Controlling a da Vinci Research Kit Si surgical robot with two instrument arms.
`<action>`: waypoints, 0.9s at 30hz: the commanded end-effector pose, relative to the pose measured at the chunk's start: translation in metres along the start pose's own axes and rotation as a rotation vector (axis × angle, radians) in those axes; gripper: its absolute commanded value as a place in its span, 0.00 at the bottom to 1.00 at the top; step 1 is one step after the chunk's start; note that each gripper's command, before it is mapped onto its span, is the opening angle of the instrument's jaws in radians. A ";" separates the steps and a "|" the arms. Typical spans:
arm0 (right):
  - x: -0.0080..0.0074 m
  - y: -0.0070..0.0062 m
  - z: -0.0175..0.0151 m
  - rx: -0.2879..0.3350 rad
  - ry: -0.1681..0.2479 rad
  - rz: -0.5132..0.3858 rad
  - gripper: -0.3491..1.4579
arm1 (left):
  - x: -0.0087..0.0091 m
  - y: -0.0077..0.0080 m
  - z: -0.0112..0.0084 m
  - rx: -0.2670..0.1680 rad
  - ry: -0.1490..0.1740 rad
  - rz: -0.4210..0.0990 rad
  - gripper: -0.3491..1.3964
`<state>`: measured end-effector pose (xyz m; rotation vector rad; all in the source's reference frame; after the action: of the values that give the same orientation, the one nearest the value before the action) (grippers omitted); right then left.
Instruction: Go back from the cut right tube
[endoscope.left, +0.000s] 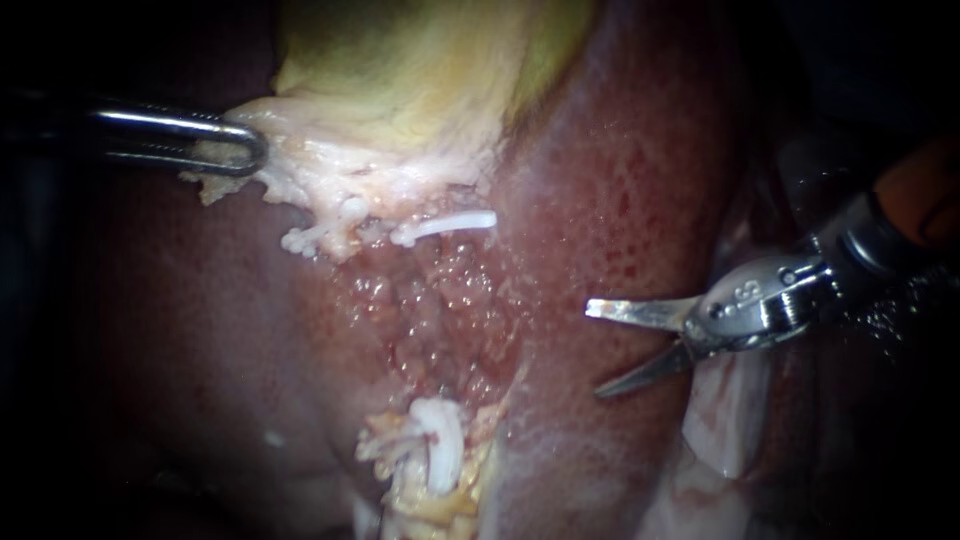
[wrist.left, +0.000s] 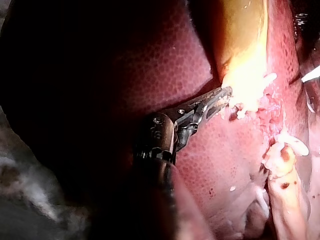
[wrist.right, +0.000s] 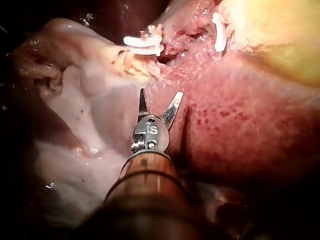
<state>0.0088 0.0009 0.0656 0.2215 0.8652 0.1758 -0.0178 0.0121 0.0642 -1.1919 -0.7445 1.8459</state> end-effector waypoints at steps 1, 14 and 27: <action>-0.0001 0.0001 -0.0001 -0.009 -0.004 0.009 0.99 | 0.0000 0.0000 0.0000 0.000 0.000 0.000 0.00; 0.0005 0.0018 -0.0028 -0.034 -0.022 0.052 0.99 | -0.0002 0.0000 0.0004 0.003 0.001 0.001 0.00; 0.0006 0.0019 -0.0031 -0.034 -0.019 0.053 0.99 | -0.0025 -0.0006 0.0041 0.003 0.001 0.016 0.00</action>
<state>0.0067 0.0033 0.0638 0.2142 0.8367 0.2379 -0.0212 0.0098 0.0678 -1.2012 -0.7397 1.8605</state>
